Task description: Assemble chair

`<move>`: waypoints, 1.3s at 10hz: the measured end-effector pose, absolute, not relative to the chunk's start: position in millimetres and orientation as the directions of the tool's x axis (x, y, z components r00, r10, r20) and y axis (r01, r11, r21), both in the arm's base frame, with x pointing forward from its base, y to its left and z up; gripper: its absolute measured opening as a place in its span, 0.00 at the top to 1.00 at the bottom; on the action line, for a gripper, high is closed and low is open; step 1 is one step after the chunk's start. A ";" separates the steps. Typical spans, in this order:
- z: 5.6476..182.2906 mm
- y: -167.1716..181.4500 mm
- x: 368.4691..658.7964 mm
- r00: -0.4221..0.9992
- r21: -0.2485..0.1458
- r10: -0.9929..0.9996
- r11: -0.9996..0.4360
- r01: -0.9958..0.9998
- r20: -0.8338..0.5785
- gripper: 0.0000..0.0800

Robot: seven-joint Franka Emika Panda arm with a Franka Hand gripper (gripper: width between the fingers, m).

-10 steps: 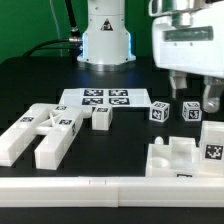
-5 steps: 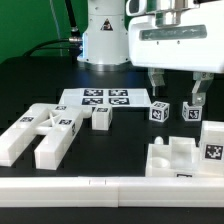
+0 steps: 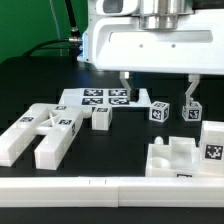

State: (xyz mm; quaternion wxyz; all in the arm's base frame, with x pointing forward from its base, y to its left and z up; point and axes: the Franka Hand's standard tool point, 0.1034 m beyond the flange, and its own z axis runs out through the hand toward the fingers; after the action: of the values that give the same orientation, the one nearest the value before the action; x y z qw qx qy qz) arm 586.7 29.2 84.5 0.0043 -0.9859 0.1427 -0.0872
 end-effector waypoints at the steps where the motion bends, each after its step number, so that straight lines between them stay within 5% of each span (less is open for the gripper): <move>1: 79.3 17.3 578.4 0.965 -0.008 -0.192 -0.981 -0.194 0.179 0.19; 6: 74.9 17.7 570.5 0.964 -0.019 -0.246 -0.969 -0.245 0.100 0.19; 10: 62.4 -32.6 517.3 0.943 -0.006 -0.283 -0.957 -0.289 -0.175 0.19; 13: 63.3 -41.5 509.8 0.884 0.002 -0.290 -0.950 -0.311 -0.366 0.19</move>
Offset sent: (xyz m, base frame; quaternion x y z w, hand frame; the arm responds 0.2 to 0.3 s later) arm 0.0000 0.0000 0.0000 0.0000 -0.0650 0.0000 0.9979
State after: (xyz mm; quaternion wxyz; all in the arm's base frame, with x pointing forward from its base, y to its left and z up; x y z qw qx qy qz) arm 509.8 -41.5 63.3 0.0283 -0.9701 0.1550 0.1843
